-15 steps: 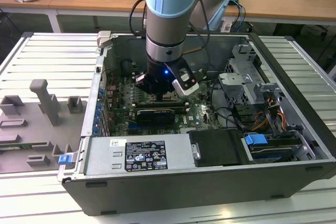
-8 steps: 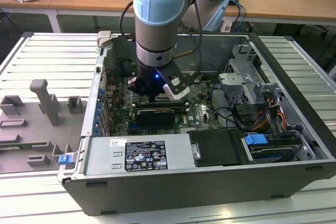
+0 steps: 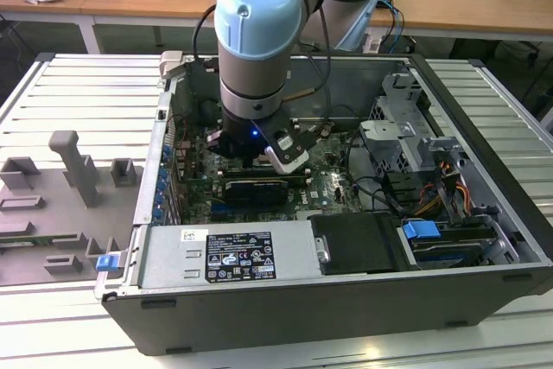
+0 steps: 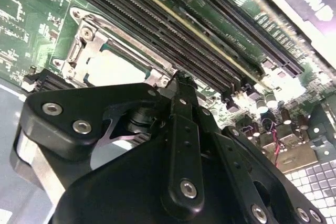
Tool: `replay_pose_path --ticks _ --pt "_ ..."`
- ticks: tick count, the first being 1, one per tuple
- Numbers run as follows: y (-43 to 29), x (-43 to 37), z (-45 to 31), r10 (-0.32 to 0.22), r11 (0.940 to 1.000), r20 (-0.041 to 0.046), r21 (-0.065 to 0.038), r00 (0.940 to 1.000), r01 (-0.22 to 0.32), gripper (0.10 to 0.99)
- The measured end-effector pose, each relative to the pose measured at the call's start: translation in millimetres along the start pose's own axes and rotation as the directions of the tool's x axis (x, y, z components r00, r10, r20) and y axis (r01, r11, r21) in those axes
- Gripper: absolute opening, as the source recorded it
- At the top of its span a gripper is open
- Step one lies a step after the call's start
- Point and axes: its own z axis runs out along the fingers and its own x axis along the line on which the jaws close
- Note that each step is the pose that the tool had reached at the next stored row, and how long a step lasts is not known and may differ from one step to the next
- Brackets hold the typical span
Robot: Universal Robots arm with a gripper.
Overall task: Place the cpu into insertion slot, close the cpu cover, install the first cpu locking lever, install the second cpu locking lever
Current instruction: 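Install the second cpu locking lever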
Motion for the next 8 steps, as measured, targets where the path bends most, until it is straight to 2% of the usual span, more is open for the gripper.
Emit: replay_pose_path --ticks 1,3,8 --pt "-0.7 1.7 0.7 0.000 1.0000 0.0013 -0.008 1.0000 0.000 0.106" --pt "-2.1 2.1 5.0 0.000 0.9998 0.0028 -0.018 1.0000 0.000 0.106" --pt "-3.3 2.2 8.9 -0.003 0.9995 0.0034 -0.030 1.0000 0.003 0.106"
